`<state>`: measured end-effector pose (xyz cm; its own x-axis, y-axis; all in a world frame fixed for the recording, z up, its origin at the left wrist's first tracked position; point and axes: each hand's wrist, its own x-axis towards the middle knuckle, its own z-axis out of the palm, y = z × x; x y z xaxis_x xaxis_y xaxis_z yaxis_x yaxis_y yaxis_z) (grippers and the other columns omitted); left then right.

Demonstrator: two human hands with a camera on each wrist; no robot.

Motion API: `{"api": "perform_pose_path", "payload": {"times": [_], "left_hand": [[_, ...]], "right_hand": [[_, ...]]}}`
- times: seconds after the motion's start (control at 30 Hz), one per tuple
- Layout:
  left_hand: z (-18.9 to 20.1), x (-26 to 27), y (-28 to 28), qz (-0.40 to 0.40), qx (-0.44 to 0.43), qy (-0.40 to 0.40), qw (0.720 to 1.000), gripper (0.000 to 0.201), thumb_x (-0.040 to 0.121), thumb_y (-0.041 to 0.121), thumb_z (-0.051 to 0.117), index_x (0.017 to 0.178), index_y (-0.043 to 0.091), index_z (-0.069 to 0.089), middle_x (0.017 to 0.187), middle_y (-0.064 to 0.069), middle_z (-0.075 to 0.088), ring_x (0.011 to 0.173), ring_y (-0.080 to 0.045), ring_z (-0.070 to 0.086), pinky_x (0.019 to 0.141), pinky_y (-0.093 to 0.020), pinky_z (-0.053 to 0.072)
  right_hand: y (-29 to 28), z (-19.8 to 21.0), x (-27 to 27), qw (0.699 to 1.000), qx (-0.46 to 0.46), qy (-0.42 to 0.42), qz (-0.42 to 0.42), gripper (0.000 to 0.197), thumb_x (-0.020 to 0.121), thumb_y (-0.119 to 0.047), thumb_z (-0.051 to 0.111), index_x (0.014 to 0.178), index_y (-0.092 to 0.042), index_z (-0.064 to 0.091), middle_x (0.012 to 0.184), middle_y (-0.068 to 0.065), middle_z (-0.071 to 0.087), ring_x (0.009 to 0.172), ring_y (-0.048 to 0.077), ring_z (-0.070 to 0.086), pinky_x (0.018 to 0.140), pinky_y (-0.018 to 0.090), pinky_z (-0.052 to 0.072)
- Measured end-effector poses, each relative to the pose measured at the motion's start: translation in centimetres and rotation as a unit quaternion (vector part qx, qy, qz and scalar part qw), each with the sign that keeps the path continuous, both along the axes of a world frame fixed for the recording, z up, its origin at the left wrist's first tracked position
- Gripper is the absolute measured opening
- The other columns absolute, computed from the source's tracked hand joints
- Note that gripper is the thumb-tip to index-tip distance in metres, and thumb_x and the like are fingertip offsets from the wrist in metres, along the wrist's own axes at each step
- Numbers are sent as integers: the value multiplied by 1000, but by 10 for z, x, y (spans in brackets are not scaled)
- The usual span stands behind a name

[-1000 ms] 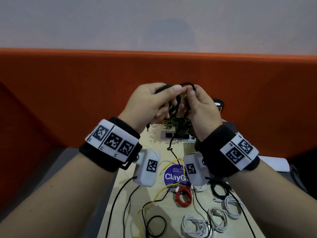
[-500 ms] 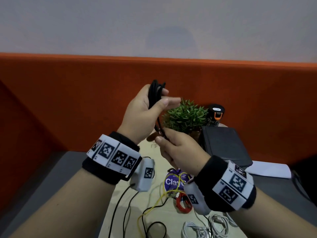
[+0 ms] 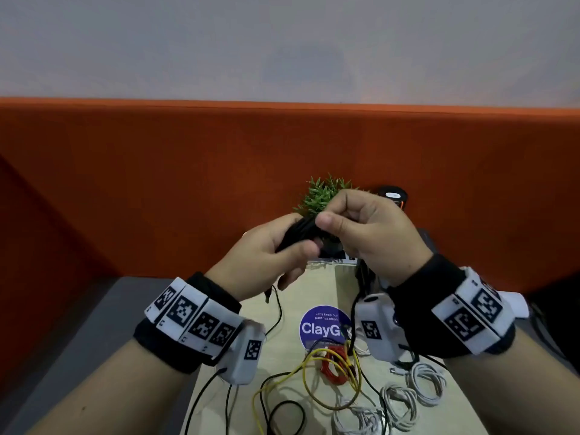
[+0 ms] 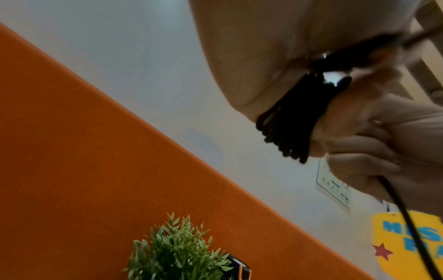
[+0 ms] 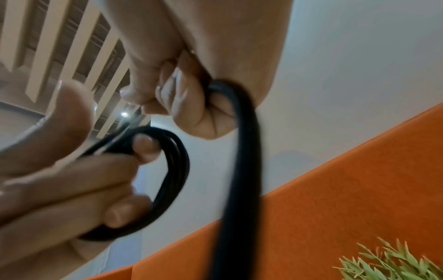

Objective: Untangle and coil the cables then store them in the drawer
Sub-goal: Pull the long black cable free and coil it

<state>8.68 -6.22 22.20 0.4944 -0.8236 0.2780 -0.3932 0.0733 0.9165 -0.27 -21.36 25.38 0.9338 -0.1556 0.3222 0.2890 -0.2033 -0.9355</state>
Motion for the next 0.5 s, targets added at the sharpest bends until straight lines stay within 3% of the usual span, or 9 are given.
{"api": "perform_pose_path", "payload": {"times": [0.07, 0.13, 0.23, 0.33, 0.43, 0.5], "left_hand": [[0, -4, -2, 13, -34, 60, 998, 36, 85, 32, 63, 90, -1, 50, 53, -12, 46, 37, -14, 39, 41, -23, 31], [5, -6, -2, 10, -85, 119, 989, 19, 86, 18, 56, 87, 0, 53, 43, -7, 40, 34, -15, 32, 40, -27, 25], [14, -4, 0, -39, -164, 172, 971, 13, 90, 22, 58, 86, 11, 61, 39, 6, 37, 31, -13, 32, 48, -37, 23], [29, -4, 3, -88, -228, 201, 949, 32, 94, 33, 43, 94, 3, 52, 43, 11, 43, 34, -8, 41, 61, -27, 42], [47, 0, 3, -51, -296, 229, 926, 26, 93, 25, 33, 99, 4, 48, 55, 7, 58, 46, -9, 55, 71, -22, 49], [56, 10, 4, -23, -344, 252, 904, 17, 95, 17, 34, 100, 6, 47, 78, -2, 71, 68, -15, 68, 76, -24, 52]], "right_hand": [[0, -1, 6, 998, 51, -24, -7, 17, 79, -15, 64, 73, -6, 52, 44, -10, 49, 34, 0, 39, 39, 9, 29], [0, -6, 13, 996, 83, -44, -12, 12, 85, -18, 64, 76, -13, 57, 49, -8, 47, 37, 3, 35, 37, 17, 27], [3, -20, 24, 989, 134, -52, -25, 15, 87, -31, 56, 81, -27, 69, 57, 7, 38, 42, 14, 29, 40, 21, 22], [6, -40, 30, 986, 156, -37, -44, 24, 86, -36, 47, 85, -34, 71, 51, 4, 33, 38, 14, 27, 38, 24, 20], [13, -68, 31, 992, 124, 10, -31, 34, 92, -41, 38, 93, -26, 69, 49, -1, 34, 40, 13, 25, 40, 27, 19], [21, -88, 28, 994, 93, 54, -33, 38, 95, -43, 37, 96, -21, 67, 50, -3, 33, 42, 12, 27, 41, 24, 22]]}}
